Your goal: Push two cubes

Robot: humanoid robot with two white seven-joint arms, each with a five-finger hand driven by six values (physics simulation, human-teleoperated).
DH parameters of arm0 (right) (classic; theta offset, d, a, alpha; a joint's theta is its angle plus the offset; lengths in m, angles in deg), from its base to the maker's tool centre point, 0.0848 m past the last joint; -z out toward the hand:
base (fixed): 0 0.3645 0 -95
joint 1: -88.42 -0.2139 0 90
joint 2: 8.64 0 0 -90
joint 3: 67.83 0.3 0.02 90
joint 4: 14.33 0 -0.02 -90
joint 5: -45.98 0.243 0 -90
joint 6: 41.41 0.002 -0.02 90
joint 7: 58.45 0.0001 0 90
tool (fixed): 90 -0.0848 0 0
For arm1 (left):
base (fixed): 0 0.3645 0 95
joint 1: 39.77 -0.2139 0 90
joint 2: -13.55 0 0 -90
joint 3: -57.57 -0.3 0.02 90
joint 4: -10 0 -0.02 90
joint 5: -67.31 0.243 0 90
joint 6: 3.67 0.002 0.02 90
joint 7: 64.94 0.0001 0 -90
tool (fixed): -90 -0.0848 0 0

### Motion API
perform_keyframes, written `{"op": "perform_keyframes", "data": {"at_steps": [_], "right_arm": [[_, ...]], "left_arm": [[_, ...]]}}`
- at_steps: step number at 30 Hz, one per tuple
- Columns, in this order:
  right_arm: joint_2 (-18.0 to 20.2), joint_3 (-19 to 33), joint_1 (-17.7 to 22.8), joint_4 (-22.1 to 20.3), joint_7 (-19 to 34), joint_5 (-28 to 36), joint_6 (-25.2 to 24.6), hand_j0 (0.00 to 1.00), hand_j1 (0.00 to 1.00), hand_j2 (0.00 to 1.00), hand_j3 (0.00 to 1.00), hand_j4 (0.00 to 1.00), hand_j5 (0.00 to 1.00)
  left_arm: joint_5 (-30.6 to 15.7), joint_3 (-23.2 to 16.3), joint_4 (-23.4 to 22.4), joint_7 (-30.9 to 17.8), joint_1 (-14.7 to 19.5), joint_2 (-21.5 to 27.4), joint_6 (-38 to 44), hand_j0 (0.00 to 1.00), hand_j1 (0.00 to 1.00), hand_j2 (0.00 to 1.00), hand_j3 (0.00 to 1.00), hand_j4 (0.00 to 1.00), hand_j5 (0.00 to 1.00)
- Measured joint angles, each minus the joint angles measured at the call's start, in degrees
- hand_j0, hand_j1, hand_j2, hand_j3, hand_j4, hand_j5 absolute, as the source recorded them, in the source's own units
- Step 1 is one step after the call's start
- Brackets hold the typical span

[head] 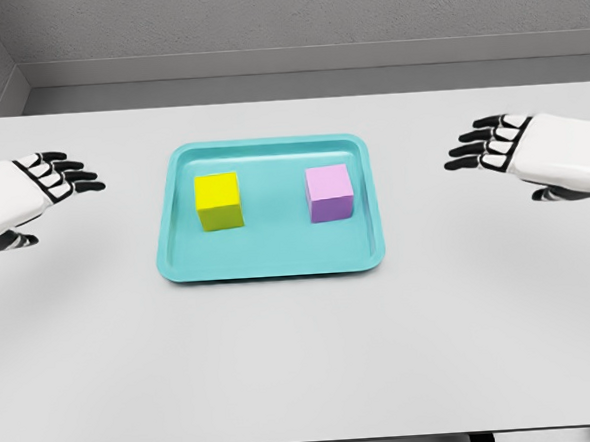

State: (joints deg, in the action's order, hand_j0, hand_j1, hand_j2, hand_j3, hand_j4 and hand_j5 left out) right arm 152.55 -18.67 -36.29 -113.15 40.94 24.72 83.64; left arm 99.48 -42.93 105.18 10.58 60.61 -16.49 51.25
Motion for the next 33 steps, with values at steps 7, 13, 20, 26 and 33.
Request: {"op": "perform_keyframes", "data": {"at_steps": [7,13,20,26,33], "right_arm": [[-2.1,-0.5,-0.5,2.0,-1.5,5.0,0.0,1.0,1.0,1.0,1.0,1.0,1.0],[-11.9,2.4,-9.2,8.6,18.6,11.9,0.0,0.93,0.93,0.93,0.93,0.93,0.93],[-23.3,3.8,-14.0,21.9,24.9,-2.3,0.1,0.48,0.48,0.48,0.48,0.48,0.48],[-26.9,3.4,-12.9,23.5,25.5,-6.8,0.1,0.56,0.56,0.56,0.56,0.56,0.56],[-28.3,3.4,-10.6,20.4,25.6,-8.9,0.1,0.55,0.55,0.55,0.55,0.55,0.55]], "left_arm": [[2.0,-0.4,-0.1,-0.1,0.1,-0.1,0.0,0.78,0.78,0.78,0.78,0.78,0.78],[3.8,-2.1,-0.3,-0.1,0.5,-0.9,0.0,0.78,0.78,0.78,0.78,0.78,0.78],[7.8,-7.1,-2.1,-0.3,7.7,-4.1,0.0,0.78,0.78,0.78,0.78,0.78,0.78],[9.4,-13.2,-5.5,-1.6,14.0,-7.8,0.0,0.78,0.78,0.78,0.78,0.78,0.78],[9.7,-18.3,-8.6,-2.8,17.6,-10.1,0.0,0.78,0.78,0.78,0.78,0.78,0.78]]}}
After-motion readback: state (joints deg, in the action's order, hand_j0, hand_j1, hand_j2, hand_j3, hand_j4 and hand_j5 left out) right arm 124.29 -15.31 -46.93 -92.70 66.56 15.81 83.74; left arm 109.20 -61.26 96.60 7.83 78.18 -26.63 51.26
